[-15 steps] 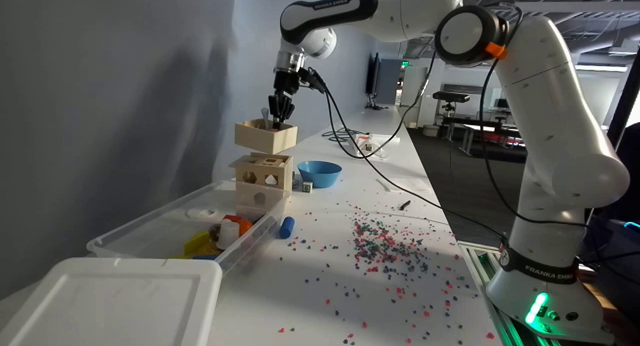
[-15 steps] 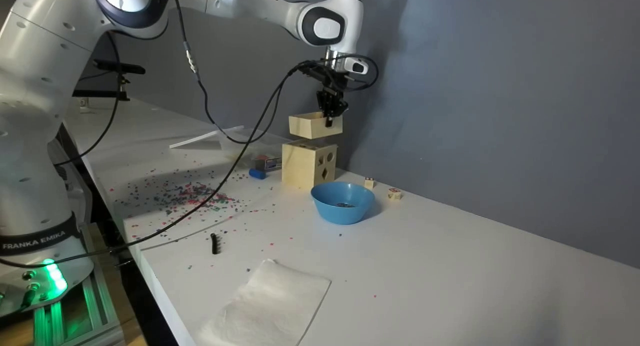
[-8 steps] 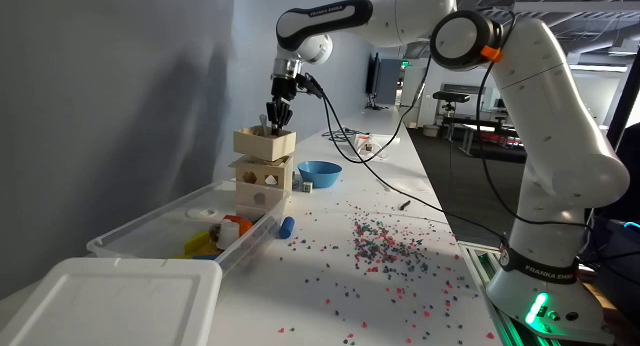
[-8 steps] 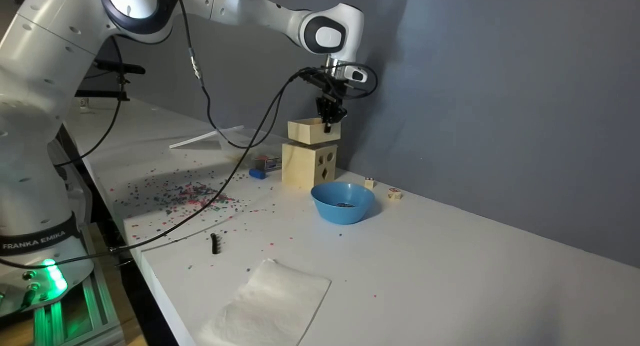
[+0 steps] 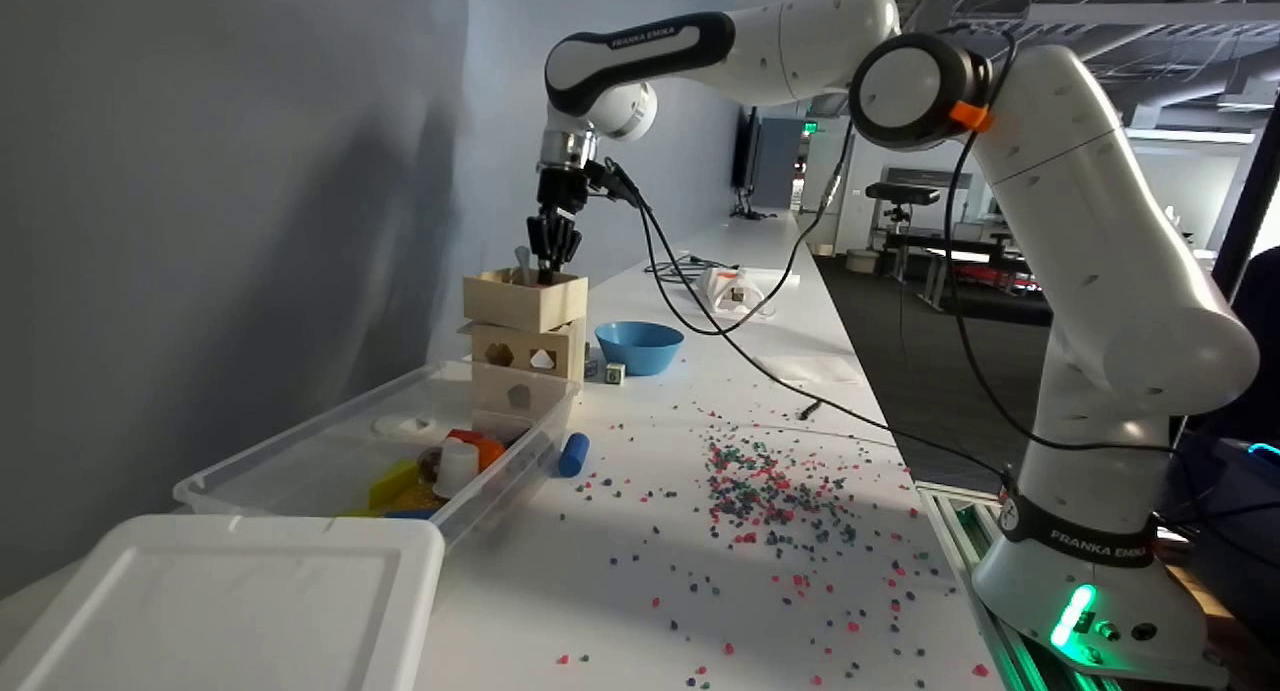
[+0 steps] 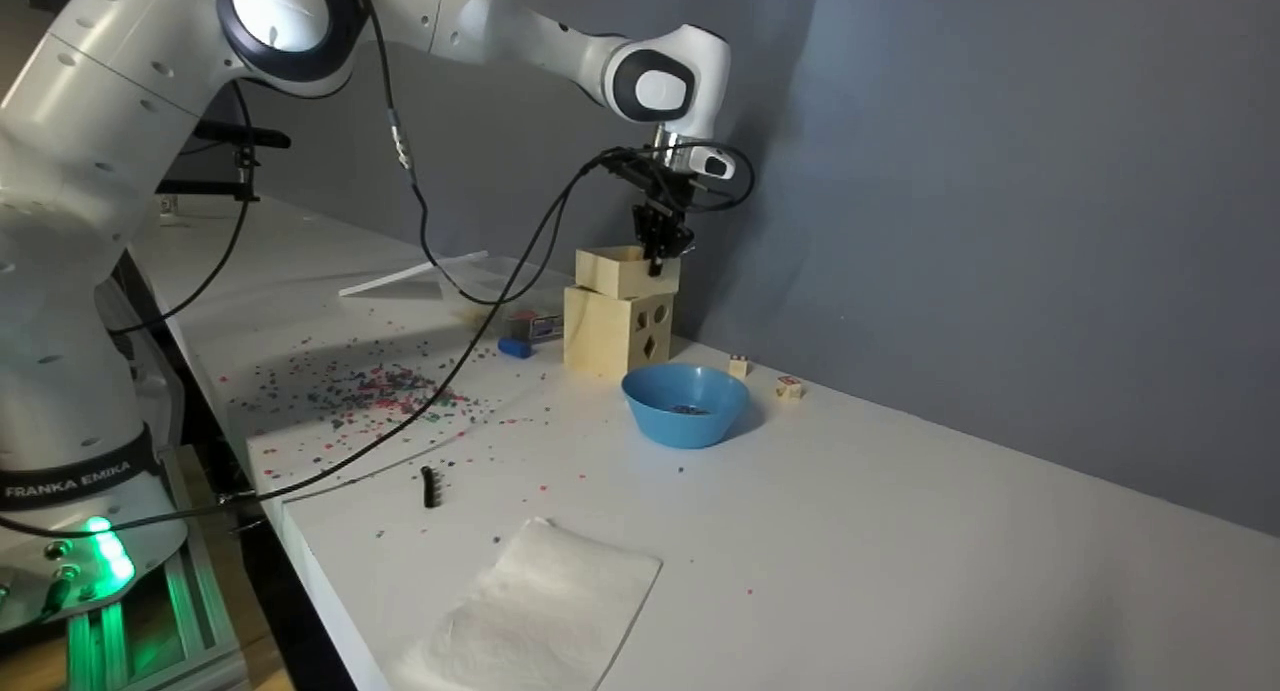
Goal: Put the orange block in the clear container then put the wooden box on top of the wooden toy box.
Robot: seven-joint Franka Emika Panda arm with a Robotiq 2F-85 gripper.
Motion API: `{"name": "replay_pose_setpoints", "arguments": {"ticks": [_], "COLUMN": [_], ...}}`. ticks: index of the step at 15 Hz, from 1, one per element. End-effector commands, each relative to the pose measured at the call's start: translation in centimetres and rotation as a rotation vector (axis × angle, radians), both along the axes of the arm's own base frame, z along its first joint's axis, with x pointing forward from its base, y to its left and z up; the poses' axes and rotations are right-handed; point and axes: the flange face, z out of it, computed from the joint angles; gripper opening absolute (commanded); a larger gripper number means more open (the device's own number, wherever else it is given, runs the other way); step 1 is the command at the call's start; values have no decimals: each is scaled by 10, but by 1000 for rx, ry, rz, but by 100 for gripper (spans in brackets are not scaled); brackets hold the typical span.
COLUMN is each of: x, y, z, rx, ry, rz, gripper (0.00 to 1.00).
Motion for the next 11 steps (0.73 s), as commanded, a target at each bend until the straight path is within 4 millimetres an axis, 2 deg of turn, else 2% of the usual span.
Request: {"name": "replay_pose_setpoints", "arguments": {"ticks": [1,4,7,8,10,11], "x": [-4,-17,-41,-55,-75,-45], "y": [-8,-2,10,18,31,18], "z": [33,69,112,125,148,133], "rx": [-13,-55,-133,-176,-246,-195], "ry": [-19,-53,-66,-62,-79,-90], "rz": [-41,-13,93,142,231,151], "gripper": [53,74,95,99,100,98]}}
